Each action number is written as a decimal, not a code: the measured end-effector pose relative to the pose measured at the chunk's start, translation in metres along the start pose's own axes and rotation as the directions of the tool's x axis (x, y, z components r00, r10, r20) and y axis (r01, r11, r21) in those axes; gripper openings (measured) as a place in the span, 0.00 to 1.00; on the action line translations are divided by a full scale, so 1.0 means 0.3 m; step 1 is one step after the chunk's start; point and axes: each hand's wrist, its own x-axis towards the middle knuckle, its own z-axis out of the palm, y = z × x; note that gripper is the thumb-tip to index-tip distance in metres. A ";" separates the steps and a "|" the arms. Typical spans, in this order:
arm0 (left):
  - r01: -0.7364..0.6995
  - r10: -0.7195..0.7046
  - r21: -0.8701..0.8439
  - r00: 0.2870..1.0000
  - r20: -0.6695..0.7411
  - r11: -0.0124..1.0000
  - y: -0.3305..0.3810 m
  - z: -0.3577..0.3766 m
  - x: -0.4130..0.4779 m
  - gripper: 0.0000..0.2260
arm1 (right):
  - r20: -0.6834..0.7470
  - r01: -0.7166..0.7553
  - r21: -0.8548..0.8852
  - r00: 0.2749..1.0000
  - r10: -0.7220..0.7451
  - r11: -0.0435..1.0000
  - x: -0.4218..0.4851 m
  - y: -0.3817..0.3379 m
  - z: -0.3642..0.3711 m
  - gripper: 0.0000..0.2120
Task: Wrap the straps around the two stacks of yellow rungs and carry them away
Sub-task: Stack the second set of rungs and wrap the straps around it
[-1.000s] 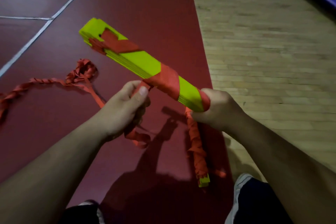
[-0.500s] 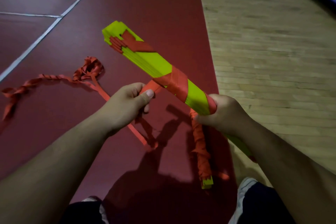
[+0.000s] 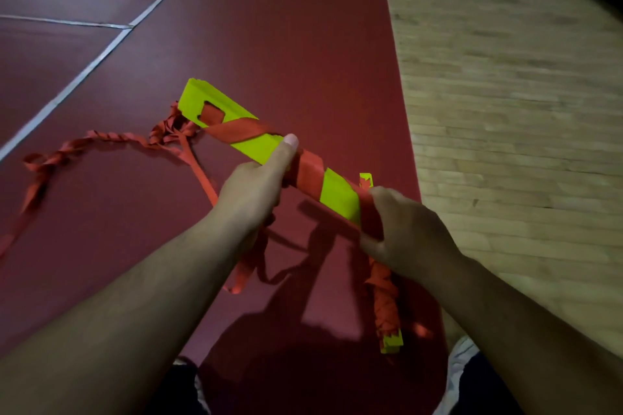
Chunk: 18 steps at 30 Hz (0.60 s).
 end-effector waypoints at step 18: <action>-0.309 0.295 -0.019 0.883 0.365 0.951 -0.016 -0.058 0.040 0.24 | 0.353 -0.224 0.474 0.934 0.050 0.852 0.029 0.064 -0.009 0.10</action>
